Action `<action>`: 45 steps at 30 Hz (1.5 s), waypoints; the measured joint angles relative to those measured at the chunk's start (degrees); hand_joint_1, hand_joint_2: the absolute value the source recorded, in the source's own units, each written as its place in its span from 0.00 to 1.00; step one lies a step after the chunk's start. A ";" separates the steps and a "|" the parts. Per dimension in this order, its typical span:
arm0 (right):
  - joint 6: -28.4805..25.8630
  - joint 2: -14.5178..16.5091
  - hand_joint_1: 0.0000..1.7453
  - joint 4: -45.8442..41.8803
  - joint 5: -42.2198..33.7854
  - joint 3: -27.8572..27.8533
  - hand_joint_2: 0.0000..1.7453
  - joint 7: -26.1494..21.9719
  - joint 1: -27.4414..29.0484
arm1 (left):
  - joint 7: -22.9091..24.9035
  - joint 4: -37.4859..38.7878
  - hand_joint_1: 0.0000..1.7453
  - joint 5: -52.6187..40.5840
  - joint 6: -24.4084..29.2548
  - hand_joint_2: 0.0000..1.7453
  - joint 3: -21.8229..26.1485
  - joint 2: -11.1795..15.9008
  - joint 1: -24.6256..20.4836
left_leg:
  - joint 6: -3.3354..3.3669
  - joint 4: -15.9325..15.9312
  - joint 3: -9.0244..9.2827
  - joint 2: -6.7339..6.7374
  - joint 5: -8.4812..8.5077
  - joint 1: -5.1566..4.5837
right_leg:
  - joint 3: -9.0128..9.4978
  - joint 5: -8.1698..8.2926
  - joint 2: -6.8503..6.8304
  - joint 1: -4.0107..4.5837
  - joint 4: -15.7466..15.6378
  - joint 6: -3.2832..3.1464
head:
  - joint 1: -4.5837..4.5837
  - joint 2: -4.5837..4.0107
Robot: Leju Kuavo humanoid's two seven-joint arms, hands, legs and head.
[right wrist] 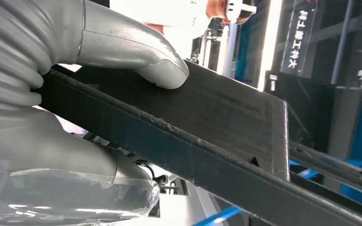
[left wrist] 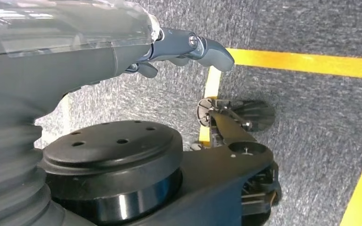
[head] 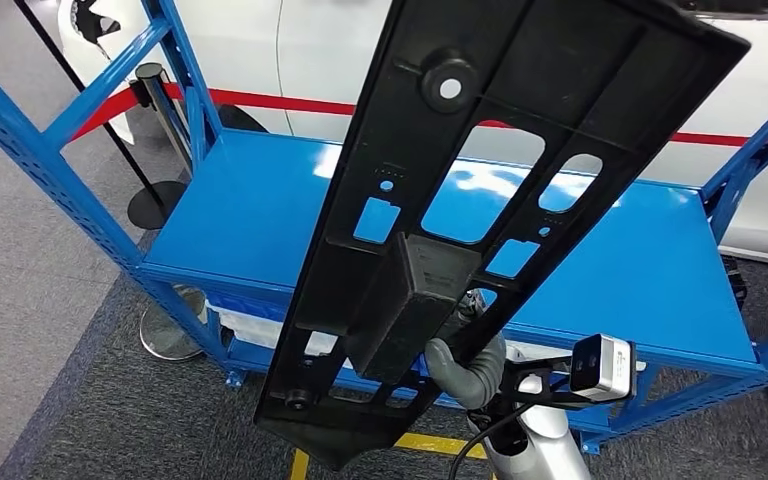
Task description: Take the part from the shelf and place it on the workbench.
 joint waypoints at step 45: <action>-21.22 -0.67 1.00 -2.69 13.46 -1.85 1.00 1.50 5.10 | 0.44 0.00 0.00 -2.31 0.44 1.00 -1.45 0.56 -0.07 | -0.77 -0.76 7.41 -3.49 -5.88 0.19 | -7.41 7.17 4.96 -0.37 -0.21 -0.59 | 0.34 0.01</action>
